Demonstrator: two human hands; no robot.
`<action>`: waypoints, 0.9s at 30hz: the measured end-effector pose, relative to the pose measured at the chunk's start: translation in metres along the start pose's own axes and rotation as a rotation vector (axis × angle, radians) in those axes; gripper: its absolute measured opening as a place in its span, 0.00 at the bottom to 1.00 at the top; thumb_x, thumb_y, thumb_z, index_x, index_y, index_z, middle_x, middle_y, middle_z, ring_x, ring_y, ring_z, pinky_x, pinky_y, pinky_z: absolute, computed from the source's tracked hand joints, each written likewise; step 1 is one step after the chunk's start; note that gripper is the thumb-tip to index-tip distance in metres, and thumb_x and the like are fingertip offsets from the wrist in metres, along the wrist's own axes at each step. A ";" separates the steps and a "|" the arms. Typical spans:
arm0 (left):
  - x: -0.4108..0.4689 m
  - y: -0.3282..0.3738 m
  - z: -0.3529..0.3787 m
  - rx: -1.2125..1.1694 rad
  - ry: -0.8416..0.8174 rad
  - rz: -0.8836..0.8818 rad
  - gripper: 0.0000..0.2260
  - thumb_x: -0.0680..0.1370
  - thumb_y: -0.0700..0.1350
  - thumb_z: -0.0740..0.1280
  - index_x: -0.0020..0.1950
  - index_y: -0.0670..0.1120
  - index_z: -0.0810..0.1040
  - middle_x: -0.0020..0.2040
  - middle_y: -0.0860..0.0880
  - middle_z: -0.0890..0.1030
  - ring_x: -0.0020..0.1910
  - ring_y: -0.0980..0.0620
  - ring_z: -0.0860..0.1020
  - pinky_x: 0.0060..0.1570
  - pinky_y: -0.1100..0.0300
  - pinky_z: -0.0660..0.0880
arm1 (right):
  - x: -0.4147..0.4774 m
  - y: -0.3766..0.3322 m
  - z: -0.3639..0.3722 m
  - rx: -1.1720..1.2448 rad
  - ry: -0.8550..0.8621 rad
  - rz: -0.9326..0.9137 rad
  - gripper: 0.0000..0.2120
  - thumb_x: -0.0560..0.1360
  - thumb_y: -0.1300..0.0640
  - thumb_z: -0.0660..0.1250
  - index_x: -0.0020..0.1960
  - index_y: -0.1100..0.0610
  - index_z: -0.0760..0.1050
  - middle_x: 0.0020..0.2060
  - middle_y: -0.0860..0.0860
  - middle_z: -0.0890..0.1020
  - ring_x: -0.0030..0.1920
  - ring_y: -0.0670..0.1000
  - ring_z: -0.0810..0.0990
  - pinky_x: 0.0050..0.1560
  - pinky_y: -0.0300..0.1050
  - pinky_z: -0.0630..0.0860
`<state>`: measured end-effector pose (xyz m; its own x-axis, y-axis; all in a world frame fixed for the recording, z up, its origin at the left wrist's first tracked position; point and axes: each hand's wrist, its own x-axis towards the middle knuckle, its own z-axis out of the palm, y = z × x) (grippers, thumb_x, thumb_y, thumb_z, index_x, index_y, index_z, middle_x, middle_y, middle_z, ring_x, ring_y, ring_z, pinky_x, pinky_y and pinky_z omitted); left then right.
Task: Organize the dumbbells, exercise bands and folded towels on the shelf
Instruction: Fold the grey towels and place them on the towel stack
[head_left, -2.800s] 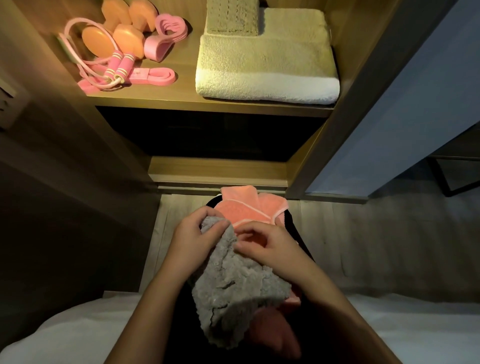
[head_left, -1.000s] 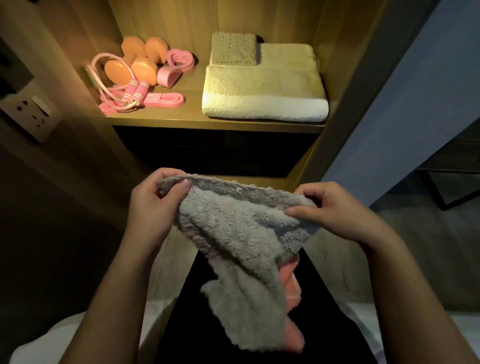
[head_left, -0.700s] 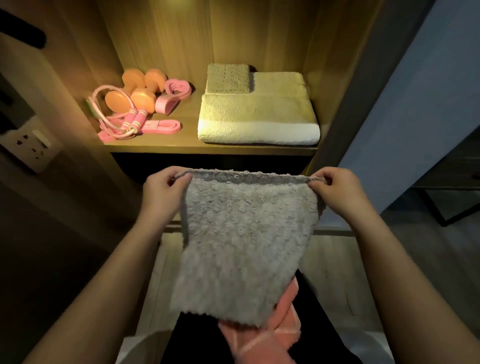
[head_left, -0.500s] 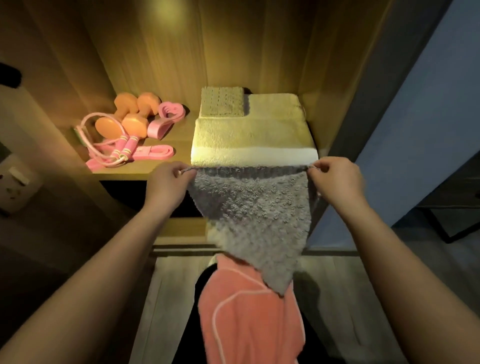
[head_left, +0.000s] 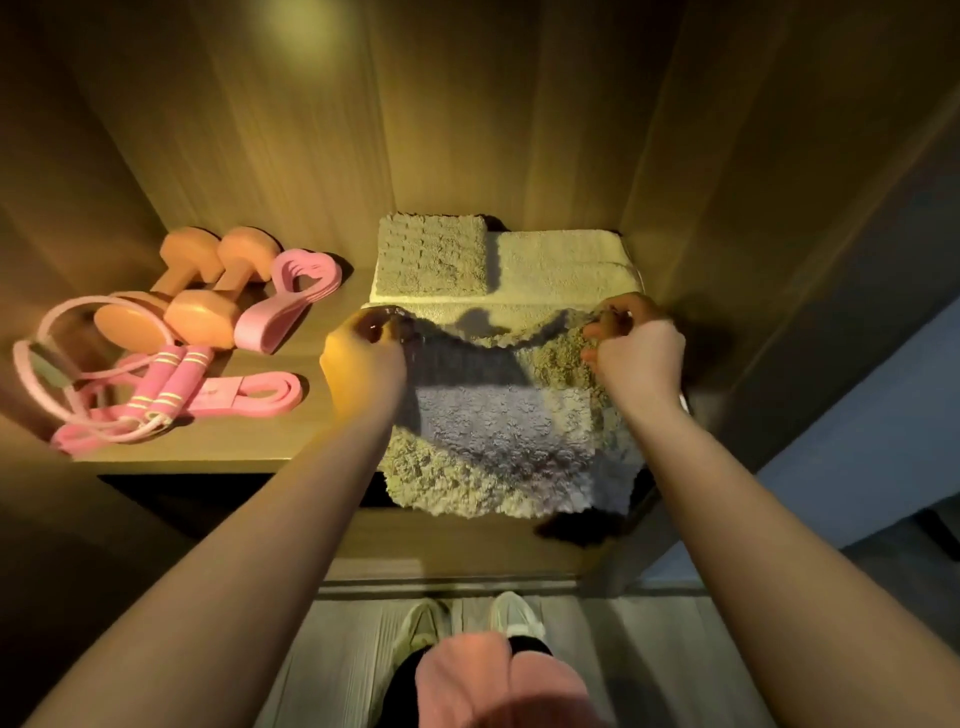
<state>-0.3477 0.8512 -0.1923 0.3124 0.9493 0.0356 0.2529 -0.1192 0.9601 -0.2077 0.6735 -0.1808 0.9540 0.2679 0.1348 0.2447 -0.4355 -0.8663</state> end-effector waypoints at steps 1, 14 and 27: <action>0.003 -0.003 0.006 -0.015 0.015 0.015 0.07 0.79 0.40 0.66 0.48 0.49 0.82 0.46 0.54 0.83 0.42 0.56 0.81 0.50 0.55 0.80 | 0.006 0.002 0.007 -0.022 0.018 -0.028 0.12 0.80 0.60 0.59 0.40 0.49 0.70 0.42 0.53 0.83 0.40 0.56 0.84 0.39 0.60 0.81; -0.005 -0.033 0.028 1.061 -0.440 0.590 0.28 0.81 0.61 0.41 0.80 0.53 0.43 0.80 0.50 0.42 0.79 0.49 0.41 0.76 0.43 0.39 | -0.005 0.023 0.049 -0.804 -0.489 -0.302 0.28 0.82 0.42 0.42 0.79 0.46 0.38 0.77 0.46 0.34 0.76 0.53 0.30 0.76 0.59 0.34; -0.032 -0.076 -0.047 0.974 -0.118 0.539 0.27 0.81 0.58 0.52 0.76 0.45 0.62 0.77 0.43 0.62 0.77 0.44 0.57 0.71 0.36 0.53 | -0.055 0.072 -0.019 -0.690 -0.152 -0.203 0.26 0.82 0.46 0.49 0.71 0.63 0.66 0.69 0.61 0.70 0.72 0.59 0.64 0.76 0.55 0.54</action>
<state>-0.4197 0.8430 -0.2532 0.6695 0.6773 0.3050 0.6511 -0.7327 0.1981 -0.2390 0.6108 -0.2414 0.8559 0.4951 0.1492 0.5154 -0.7932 -0.3245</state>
